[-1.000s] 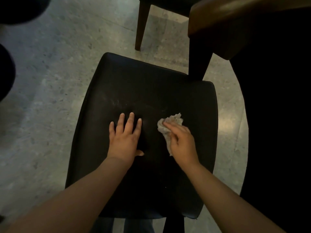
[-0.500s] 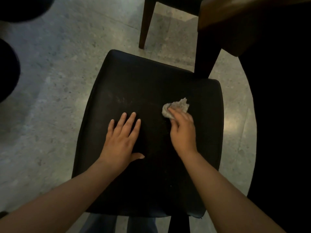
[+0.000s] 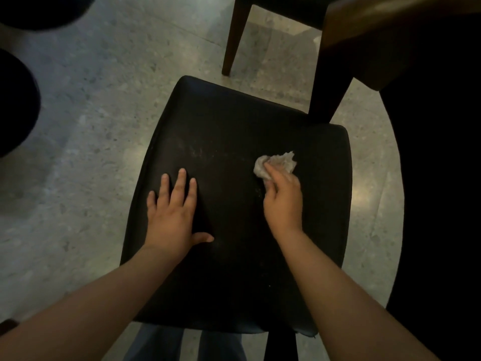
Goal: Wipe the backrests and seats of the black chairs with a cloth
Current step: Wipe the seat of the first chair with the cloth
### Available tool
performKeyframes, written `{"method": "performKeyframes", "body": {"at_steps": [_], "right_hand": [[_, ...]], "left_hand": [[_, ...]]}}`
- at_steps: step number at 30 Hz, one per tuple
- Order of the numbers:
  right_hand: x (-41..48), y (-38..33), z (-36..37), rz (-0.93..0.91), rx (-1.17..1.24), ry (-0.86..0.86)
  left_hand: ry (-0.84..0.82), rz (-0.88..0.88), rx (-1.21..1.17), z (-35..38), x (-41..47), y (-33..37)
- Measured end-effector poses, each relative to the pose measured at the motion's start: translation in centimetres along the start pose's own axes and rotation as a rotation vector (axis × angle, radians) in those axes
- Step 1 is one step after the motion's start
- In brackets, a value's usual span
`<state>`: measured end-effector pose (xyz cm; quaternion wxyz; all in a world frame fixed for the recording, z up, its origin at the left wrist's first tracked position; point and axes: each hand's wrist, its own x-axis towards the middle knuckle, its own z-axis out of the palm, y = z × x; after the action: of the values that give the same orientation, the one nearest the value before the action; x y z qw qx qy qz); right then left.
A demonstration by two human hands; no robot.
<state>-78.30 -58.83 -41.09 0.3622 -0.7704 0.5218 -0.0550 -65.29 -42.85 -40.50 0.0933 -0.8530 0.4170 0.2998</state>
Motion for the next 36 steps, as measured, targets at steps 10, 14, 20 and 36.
{"method": "performKeyframes", "body": {"at_steps": [10,14,20,36], "right_hand": [[1.8,-0.5,-2.6,-0.065,0.064,-0.053],[5.1,-1.5,-1.5,-0.016,0.028,-0.005],[0.2,-2.4,0.9,-0.062,0.024,-0.110],[-0.2,-3.7,2.0,-0.011,0.017,-0.036]], "left_hand": [[-0.017,-0.010,0.017,0.2,0.2,0.0],[-0.011,-0.007,0.015,0.2,0.1,0.0],[-0.007,0.008,0.003,0.0,0.1,-0.1],[0.096,0.029,-0.188,0.0,-0.8,-4.7]]}}
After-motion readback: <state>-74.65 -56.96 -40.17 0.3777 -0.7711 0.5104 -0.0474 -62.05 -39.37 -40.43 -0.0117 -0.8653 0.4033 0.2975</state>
